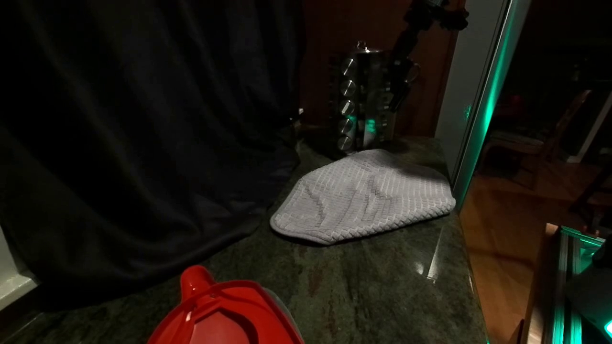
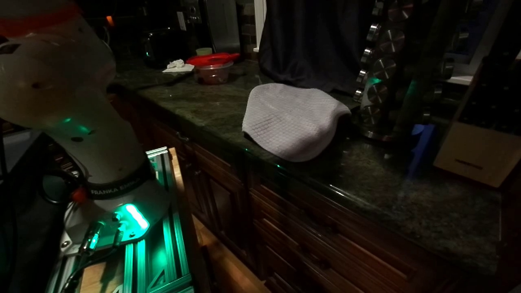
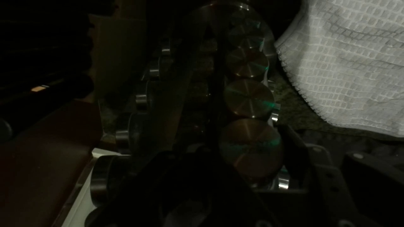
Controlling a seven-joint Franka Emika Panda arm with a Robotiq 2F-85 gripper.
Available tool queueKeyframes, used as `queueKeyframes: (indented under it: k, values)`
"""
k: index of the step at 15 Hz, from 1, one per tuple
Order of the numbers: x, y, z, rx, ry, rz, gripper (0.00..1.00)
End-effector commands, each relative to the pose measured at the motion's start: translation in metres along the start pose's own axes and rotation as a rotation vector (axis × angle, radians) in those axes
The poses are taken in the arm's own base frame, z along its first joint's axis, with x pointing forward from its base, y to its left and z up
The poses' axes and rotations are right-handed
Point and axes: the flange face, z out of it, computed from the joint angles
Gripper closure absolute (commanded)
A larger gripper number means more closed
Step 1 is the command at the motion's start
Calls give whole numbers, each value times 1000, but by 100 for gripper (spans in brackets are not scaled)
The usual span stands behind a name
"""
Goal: Remove one glass jar from the stand on the right and put it on the countertop.
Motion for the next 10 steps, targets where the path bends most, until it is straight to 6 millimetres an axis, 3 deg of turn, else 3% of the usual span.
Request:
queueKeyframes:
  k: [1, 10]
  values:
    - [-11, 0, 3, -4, -1, 3, 76]
    - [-20, 8, 23, 3, -27, -11, 76]
